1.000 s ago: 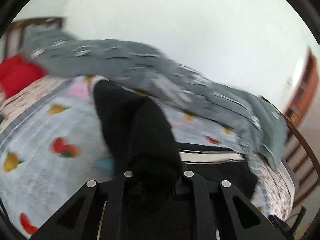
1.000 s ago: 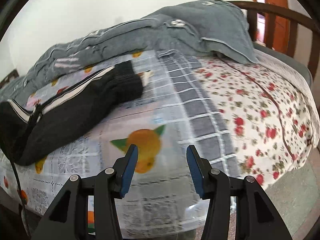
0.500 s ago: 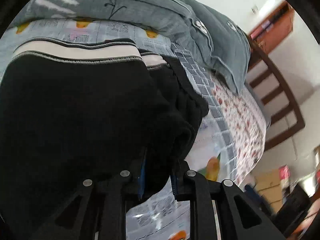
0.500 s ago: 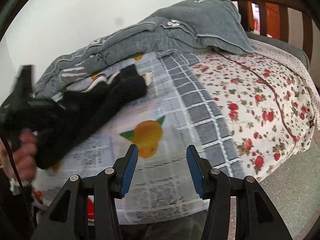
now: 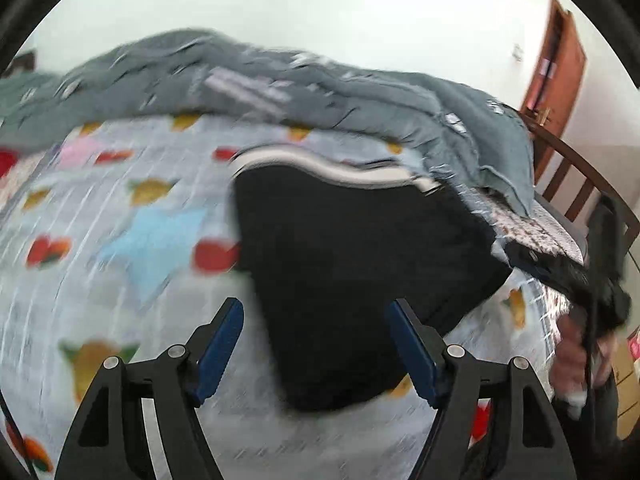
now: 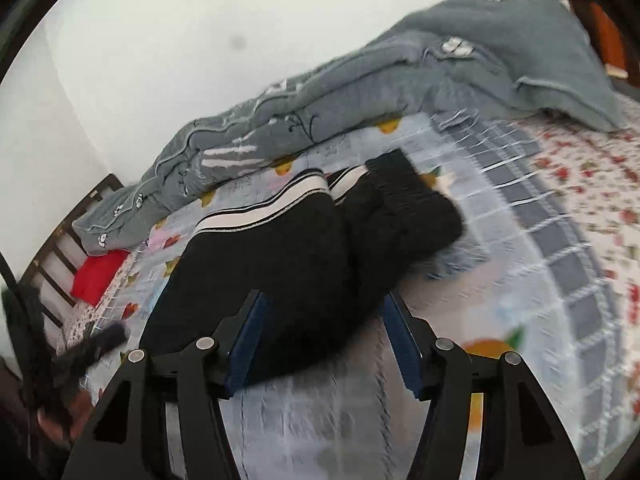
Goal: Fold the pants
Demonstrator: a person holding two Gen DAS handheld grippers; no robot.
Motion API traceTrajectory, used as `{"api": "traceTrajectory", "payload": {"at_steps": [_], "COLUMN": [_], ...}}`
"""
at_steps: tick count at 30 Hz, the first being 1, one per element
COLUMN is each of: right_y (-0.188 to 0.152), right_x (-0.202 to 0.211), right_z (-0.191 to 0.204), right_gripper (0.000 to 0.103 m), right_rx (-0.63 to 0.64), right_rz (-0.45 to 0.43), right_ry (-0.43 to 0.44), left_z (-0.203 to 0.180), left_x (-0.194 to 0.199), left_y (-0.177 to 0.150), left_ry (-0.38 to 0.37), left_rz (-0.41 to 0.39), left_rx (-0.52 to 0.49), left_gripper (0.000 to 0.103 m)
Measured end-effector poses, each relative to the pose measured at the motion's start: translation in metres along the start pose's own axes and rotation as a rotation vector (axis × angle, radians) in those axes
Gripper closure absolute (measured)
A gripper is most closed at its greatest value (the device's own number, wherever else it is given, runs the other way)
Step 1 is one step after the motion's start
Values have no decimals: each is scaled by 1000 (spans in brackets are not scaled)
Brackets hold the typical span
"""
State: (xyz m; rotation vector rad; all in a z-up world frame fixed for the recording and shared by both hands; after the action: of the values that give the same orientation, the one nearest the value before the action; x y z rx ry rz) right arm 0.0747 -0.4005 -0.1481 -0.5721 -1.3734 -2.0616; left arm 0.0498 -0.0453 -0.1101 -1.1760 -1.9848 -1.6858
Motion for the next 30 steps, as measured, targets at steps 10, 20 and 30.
{"api": "traceTrajectory", "payload": {"at_steps": [10, 20, 30], "right_y": [-14, 9, 59], "right_x": [-35, -24, 38], "right_z": [8, 29, -6], "right_gripper": [61, 87, 91], "right_rx": [36, 99, 185], "right_rz": [120, 59, -168], "right_ry": [-56, 35, -66], "left_z": [10, -11, -19], "left_x": [-27, -53, -47], "left_y": [-52, -54, -45], "left_ry": [-8, 127, 75], "left_rz": [62, 52, 31], "left_rx": [63, -10, -47], "left_gripper": [30, 26, 23]}}
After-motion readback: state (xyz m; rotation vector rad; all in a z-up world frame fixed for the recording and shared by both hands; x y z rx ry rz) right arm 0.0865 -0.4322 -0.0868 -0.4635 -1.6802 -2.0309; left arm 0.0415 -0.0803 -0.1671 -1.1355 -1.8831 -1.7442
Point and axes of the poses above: each gripper's, at about its wrist camera, not at the fingertips, and x roughly against the way its jaws point, z to its left, y to its top, the point moved 1 cm from there along -x, roughly the way its jaws point, and after that the axes turned 3 degrees about -y, right-handed, at the moved point
